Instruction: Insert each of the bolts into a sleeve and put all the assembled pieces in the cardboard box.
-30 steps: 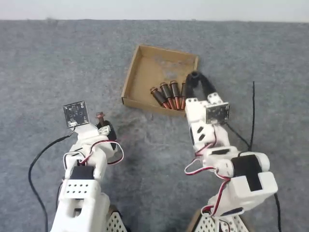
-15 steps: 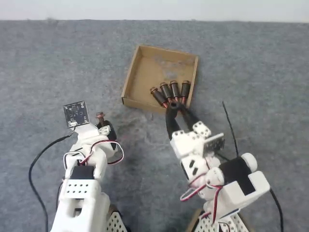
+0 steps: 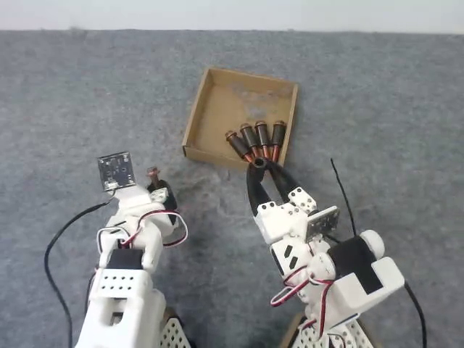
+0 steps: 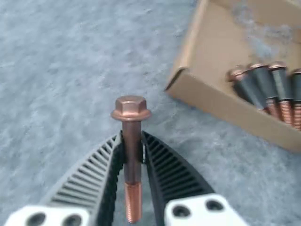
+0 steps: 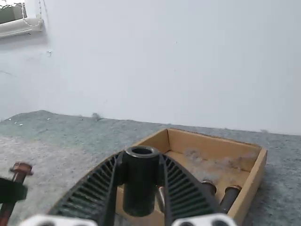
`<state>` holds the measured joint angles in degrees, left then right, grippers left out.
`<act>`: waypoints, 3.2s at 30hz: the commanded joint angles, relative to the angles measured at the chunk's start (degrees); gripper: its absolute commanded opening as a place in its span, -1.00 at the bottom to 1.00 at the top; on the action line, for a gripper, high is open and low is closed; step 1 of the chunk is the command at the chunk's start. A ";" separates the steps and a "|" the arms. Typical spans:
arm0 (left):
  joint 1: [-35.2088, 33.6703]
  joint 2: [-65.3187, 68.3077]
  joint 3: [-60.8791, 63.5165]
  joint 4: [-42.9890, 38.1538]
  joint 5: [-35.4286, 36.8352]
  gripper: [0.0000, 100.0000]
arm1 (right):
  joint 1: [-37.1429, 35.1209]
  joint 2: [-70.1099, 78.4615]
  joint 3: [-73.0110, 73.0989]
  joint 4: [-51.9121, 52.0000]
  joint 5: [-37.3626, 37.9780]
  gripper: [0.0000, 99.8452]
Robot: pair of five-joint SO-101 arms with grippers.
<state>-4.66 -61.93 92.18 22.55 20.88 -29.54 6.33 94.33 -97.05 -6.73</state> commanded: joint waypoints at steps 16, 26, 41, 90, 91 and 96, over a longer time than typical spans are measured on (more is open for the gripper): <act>14.95 -2.11 -7.78 -26.46 -0.35 -0.98 | -5.85 0.04 1.23 4.62 -0.53 -0.99; 24.35 -1.76 -13.05 -24.09 -0.44 -0.98 | -5.85 0.04 1.23 4.62 -0.26 -0.99; 30.42 -1.58 -14.64 -24.18 -1.32 -0.98 | -5.85 -0.04 1.23 6.11 0.70 -0.99; 29.98 -1.58 -1.80 -36.04 -1.05 -0.98 | -5.49 -0.48 1.32 2.86 5.19 -0.99; 29.98 -1.58 -1.89 -36.04 -1.05 -0.98 | -5.49 -0.48 1.32 2.77 5.19 -0.99; 29.98 -1.58 -1.89 -35.96 -1.05 -0.98 | -5.49 -0.57 1.32 2.77 5.19 -0.99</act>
<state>25.58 -62.02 91.12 -11.82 18.95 -36.57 6.42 94.33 -92.57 -2.15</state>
